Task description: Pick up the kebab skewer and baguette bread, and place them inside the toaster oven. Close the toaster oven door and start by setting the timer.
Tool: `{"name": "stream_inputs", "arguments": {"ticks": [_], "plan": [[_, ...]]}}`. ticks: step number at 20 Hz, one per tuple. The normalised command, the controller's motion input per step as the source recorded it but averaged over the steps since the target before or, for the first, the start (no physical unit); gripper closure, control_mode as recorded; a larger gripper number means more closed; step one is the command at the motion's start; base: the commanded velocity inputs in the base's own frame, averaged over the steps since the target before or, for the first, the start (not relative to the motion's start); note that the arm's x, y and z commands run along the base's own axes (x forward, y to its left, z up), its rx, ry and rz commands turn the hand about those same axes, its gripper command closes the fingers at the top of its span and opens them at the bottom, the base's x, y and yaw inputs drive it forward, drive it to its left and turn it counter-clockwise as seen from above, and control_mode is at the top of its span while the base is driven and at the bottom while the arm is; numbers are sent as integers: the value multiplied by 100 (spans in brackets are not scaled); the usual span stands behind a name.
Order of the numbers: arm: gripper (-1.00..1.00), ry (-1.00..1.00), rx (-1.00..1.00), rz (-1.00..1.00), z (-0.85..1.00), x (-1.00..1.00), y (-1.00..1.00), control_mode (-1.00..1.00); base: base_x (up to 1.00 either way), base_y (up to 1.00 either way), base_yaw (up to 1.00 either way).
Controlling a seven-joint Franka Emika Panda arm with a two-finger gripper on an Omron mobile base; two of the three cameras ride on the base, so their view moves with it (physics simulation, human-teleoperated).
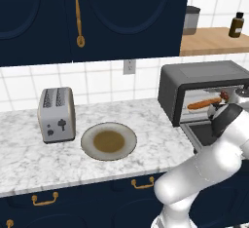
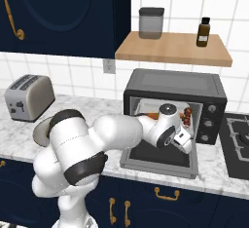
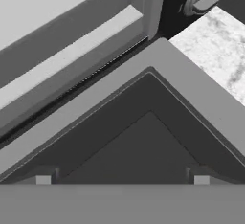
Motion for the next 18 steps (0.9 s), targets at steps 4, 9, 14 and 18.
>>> {"name": "stream_inputs", "arguments": {"ticks": [4, 9, 14, 18], "plan": [[-100, 0, -2, -10, -3, 28, 0, -100, 0, 0, 0], [-100, 0, 0, -17, 0, 26, 0, -100, 0, 0, 0], [-100, 0, 0, -21, 4, 47, 0, -100, 0, 0, 0], [-100, 0, 0, -15, 16, 36, 0, -100, 0, 0, 0]]}}
